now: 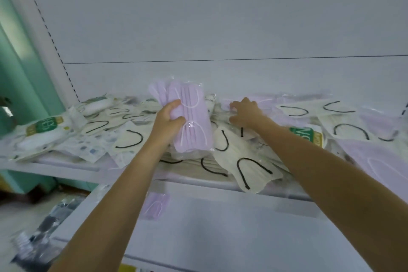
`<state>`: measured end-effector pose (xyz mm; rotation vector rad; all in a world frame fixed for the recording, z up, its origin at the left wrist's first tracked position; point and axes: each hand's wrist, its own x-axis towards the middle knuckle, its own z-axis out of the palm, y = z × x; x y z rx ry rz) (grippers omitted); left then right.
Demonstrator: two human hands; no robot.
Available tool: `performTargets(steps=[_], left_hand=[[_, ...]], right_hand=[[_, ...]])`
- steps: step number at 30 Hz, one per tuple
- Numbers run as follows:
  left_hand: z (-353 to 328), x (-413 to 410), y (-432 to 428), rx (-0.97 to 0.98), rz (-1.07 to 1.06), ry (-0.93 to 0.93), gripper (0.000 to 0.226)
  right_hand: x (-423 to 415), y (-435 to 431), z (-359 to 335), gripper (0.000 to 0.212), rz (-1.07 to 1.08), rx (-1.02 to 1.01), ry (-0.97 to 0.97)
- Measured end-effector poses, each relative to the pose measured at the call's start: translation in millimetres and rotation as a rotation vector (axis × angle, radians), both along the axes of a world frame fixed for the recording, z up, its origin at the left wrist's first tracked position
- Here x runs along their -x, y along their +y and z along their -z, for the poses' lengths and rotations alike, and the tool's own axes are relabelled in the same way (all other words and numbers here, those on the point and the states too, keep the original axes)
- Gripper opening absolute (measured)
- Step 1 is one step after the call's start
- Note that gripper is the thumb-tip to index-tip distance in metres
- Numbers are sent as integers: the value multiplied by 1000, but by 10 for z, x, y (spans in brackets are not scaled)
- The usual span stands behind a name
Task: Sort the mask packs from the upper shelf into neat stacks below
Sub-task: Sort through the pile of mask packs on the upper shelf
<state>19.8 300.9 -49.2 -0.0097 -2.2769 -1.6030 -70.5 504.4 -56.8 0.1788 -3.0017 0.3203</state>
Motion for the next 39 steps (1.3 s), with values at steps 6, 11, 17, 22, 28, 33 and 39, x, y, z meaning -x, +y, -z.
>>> performTargets(steps=[6, 11, 17, 22, 28, 33, 39], left_hand=[[42, 43, -16, -48, 4, -39, 47], [-53, -4, 5, -201, 28, -82, 19], [-95, -112, -82, -361, 166, -87, 27], [-29, -222, -82, -157, 245, -41, 41], [-4, -343, 191, -167, 312, 29, 61], [0, -523, 617, -150, 449, 110, 64], [9, -638, 1242, -98, 514, 85, 49]], right_hand=[[-106, -23, -12, 30, 49, 528, 229], [-466, -66, -274, 28, -194, 1112, 327], [-822, -228, -128, 33, -565, 697, 150], [-1084, -247, 57, 46, -528, 626, 108], [-1492, 229, 40, 46, -162, 660, 340], [-1829, 1023, 100, 37, 183, 371, 334], [-2237, 1581, 149, 74, 466, 9, -2]])
